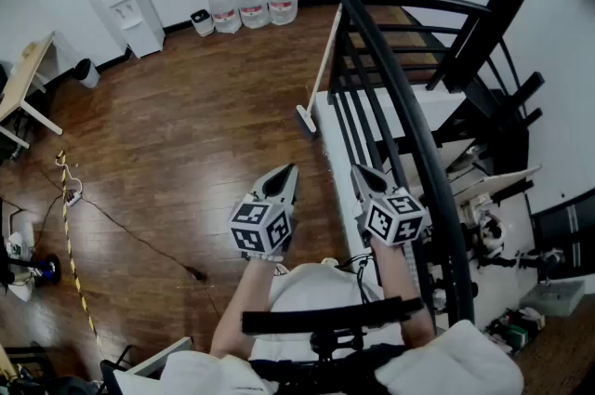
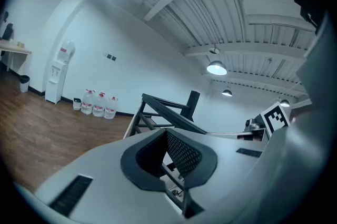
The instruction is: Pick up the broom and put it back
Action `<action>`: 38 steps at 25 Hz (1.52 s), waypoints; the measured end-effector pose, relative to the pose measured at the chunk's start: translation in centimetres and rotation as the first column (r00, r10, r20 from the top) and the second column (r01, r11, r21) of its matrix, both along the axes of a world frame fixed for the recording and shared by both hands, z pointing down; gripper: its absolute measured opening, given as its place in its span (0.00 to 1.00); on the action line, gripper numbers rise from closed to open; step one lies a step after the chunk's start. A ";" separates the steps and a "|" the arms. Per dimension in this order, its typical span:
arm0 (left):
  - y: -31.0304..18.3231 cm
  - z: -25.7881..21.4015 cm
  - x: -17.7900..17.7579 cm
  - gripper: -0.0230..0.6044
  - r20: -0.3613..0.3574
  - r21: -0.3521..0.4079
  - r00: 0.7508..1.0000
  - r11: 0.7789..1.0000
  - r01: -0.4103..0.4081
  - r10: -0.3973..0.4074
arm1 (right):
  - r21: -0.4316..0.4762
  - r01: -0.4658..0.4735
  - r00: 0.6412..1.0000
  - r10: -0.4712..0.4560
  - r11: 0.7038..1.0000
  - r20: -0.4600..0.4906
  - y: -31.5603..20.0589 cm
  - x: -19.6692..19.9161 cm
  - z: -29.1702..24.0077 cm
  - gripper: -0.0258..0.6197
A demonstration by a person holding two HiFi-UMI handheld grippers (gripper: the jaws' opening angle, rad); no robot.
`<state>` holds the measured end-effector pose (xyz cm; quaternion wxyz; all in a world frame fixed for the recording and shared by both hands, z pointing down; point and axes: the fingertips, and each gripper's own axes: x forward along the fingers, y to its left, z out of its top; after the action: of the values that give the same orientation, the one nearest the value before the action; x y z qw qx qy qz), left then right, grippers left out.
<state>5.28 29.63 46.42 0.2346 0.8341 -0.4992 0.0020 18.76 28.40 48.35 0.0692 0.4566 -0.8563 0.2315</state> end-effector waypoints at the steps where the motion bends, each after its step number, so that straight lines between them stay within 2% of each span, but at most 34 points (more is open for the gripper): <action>1: 0.0 -0.2 0.1 0.03 0.000 0.001 1.000 1.000 0.001 -0.001 | -0.001 0.000 1.000 0.000 1.000 0.000 0.0 0.2 0.0 0.05; 10: 0.0 -0.5 0.8 0.03 0.016 0.010 0.999 0.999 0.051 -0.051 | -0.021 0.011 1.000 -0.010 1.000 0.029 0.0 2.3 1.1 0.05; 17: -1.2 0.3 1.8 0.03 0.021 0.005 0.993 0.993 0.117 -0.117 | -0.016 0.020 0.999 -0.019 1.000 0.047 -0.8 5.6 2.5 0.05; 23: -2.8 0.7 2.9 0.03 0.029 0.004 0.993 0.993 0.116 -0.116 | -0.014 0.034 0.998 -0.034 0.999 0.048 -2.7 6.2 3.1 0.05; 30: -9.1 1.9 0.4 0.03 0.025 0.003 0.994 0.994 0.108 -0.108 | -0.011 0.002 0.999 -0.001 1.000 0.040 -8.8 4.9 4.2 0.05; 38: -21.7 2.4 -5.0 0.03 0.003 -0.013 0.998 0.998 0.066 -0.066 | -0.044 -0.046 0.999 0.047 0.998 0.012 -19.8 -0.4 5.0 0.05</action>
<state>0.24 7.91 48.78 0.2394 0.8155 -0.5269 -0.0012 18.37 8.59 53.33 0.0683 0.4731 -0.8406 0.2548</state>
